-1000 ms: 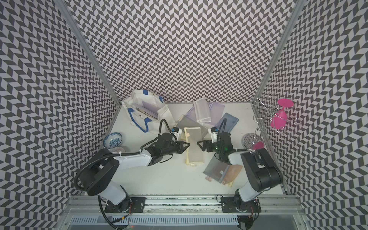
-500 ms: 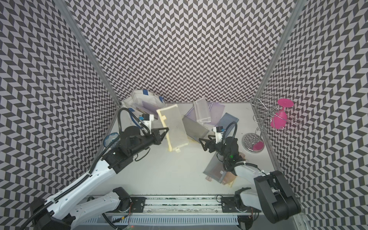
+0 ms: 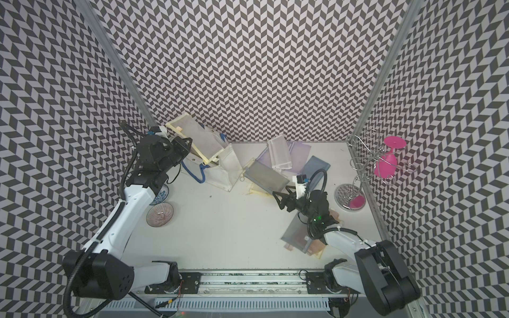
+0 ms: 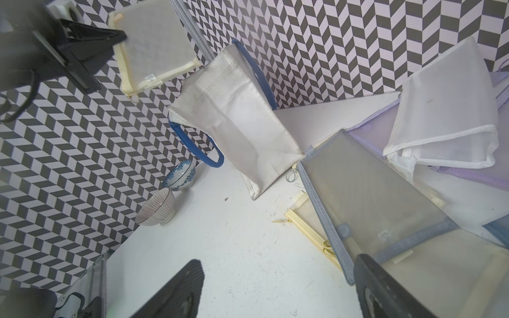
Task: Put the pencil pouch into the canvas bag
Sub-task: Place the pencil pouch in the canvas bag.
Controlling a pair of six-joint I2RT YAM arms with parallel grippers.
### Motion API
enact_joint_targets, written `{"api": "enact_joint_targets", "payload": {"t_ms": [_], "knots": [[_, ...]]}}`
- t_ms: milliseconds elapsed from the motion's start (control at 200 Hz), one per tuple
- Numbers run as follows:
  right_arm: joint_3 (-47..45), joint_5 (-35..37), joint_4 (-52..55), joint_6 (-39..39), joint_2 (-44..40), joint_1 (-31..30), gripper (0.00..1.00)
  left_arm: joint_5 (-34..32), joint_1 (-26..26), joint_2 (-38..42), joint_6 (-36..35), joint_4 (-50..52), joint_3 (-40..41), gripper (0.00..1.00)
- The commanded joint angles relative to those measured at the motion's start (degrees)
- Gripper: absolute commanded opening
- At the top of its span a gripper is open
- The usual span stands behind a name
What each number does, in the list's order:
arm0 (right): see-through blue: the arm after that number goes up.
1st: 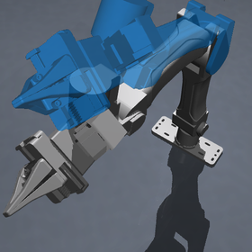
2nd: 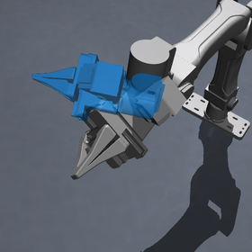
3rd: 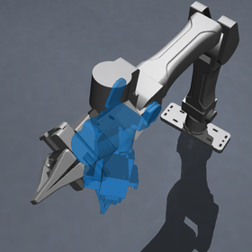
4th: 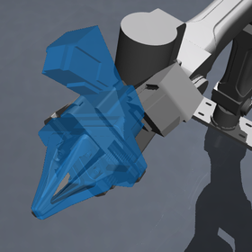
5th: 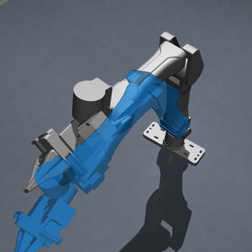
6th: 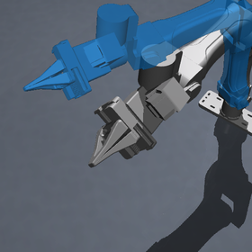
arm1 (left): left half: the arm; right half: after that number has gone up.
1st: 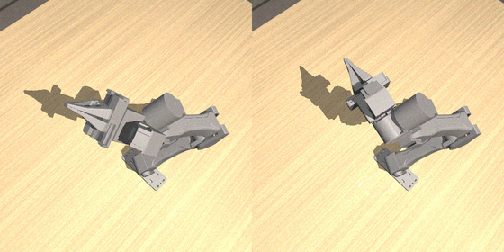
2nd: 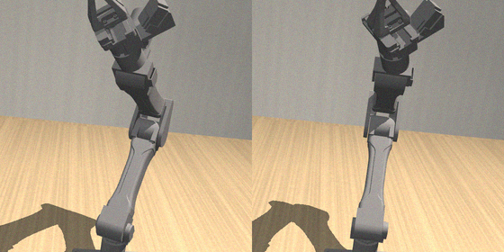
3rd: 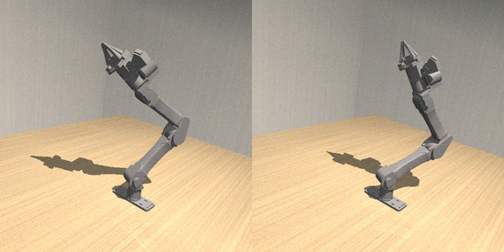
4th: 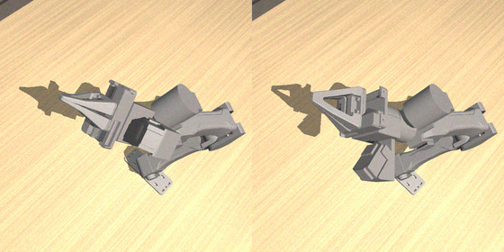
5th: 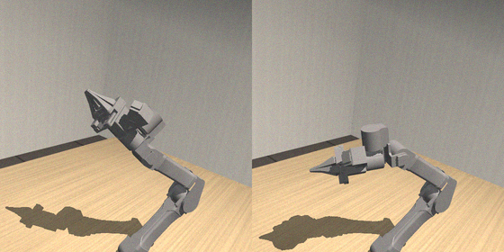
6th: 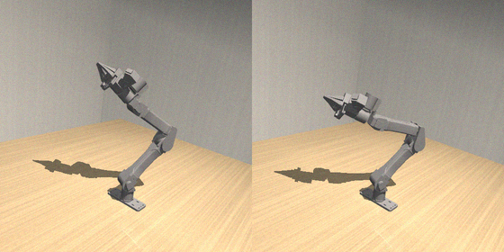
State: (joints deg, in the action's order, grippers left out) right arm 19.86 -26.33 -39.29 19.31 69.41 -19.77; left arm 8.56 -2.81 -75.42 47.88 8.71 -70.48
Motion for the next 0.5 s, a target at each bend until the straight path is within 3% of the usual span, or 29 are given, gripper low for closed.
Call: {"api": "enact_joint_targets", "payload": {"t_ms": [0,200,496], "knots": [[0.01,0.27,-3.08,-0.55,-1.38,-0.40,0.86,-3.94,2.72,-0.96,2.57,-0.61,-2.16,0.00],[-0.34,-0.59,-3.67,-0.04,-2.99,-0.71,0.87,-4.30,3.77,-4.86,1.49,-1.46,-2.34,0.00],[-1.00,2.97,-2.55,-2.96,-6.57,-3.20,0.87,-7.64,-0.50,-10.67,0.38,-0.64,-3.24,0.00]]}}
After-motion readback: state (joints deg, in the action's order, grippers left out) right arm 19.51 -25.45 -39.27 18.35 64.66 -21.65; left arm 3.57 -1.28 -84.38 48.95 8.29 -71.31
